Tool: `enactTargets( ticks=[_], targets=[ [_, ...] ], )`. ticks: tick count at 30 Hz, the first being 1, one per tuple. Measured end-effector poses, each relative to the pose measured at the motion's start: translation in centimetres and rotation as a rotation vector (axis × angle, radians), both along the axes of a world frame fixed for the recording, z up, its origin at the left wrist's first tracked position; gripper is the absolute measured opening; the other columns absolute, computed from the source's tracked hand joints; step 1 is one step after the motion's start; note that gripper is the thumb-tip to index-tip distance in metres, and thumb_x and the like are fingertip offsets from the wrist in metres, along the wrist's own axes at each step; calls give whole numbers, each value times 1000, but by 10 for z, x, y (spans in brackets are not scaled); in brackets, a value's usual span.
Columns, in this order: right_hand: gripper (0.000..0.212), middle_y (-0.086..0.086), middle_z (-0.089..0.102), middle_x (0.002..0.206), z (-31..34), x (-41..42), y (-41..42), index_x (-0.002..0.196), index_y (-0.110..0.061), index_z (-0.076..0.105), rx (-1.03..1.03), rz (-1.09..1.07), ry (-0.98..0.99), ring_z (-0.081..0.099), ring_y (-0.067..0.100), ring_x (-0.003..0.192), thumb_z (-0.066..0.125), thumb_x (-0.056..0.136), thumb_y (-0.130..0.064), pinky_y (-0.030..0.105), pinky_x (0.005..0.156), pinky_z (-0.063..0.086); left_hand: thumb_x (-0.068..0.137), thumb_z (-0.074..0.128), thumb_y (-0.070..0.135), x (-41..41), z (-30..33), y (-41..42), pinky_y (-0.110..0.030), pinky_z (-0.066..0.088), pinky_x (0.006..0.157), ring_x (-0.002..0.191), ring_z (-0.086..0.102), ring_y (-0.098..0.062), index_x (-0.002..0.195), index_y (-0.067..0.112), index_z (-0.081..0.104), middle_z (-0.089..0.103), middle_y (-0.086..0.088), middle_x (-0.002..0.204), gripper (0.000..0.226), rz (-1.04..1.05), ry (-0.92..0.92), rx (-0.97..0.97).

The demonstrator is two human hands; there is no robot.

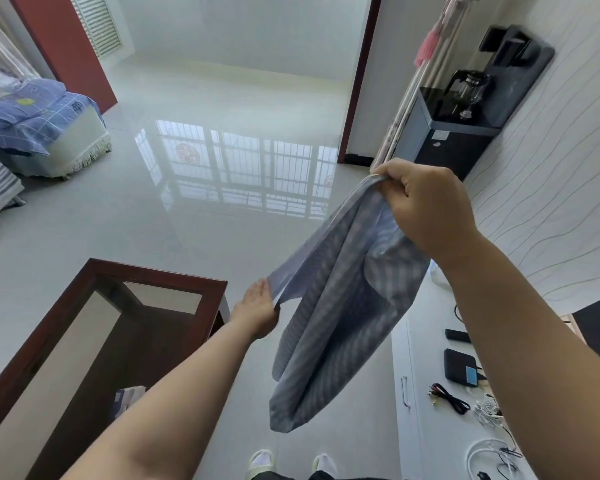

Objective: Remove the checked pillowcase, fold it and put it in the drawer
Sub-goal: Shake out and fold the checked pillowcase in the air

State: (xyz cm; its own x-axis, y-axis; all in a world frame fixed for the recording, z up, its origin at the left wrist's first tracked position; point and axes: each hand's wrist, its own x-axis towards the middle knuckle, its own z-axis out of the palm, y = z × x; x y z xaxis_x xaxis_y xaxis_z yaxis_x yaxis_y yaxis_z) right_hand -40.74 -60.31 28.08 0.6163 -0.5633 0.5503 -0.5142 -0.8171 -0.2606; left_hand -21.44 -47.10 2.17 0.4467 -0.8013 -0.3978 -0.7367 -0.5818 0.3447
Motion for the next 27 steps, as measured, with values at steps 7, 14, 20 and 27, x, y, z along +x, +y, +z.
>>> enactTargets(
  ticks=[7, 14, 20, 27],
  targets=[
    [17, 3, 70, 75, -16, -27, -15, 100, -17, 71, 113, -90, 3, 55, 15, 65, 56, 92, -15, 23, 62, 35, 95, 51, 28, 48, 17, 21, -37, 43, 93, 124, 51, -30, 108, 21, 69, 54, -7, 136, 24, -113, -168, -314],
    [17, -1, 71, 78, -13, -13, 0, 99, -24, 70, 121, -11, 15, 63, 19, 70, 55, 91, -24, 34, 65, 53, 98, 30, 49, -39, 11, 16, -42, 5, 120, 146, -18, -18, 149, 41, -9, -36, 5, 153, 65, -196, -83, -269],
    [15, -2, 70, 75, 2, -17, 8, 97, -18, 71, 59, 77, -2, 61, 14, 66, 57, 91, -21, 19, 61, 45, 88, 32, 57, -41, 29, -26, -36, 30, 108, 141, 27, -24, 140, 35, 34, 28, -4, 152, 56, -184, -31, -378],
    [16, -1, 64, 72, 0, -38, -15, 99, -17, 70, 73, -91, 66, 52, 17, 66, 56, 92, -18, 23, 61, 33, 98, 42, 22, 3, 39, -18, -36, 44, 84, 105, 60, -34, 118, 10, 64, 64, -14, 121, 31, 18, -82, -350]
  ],
)
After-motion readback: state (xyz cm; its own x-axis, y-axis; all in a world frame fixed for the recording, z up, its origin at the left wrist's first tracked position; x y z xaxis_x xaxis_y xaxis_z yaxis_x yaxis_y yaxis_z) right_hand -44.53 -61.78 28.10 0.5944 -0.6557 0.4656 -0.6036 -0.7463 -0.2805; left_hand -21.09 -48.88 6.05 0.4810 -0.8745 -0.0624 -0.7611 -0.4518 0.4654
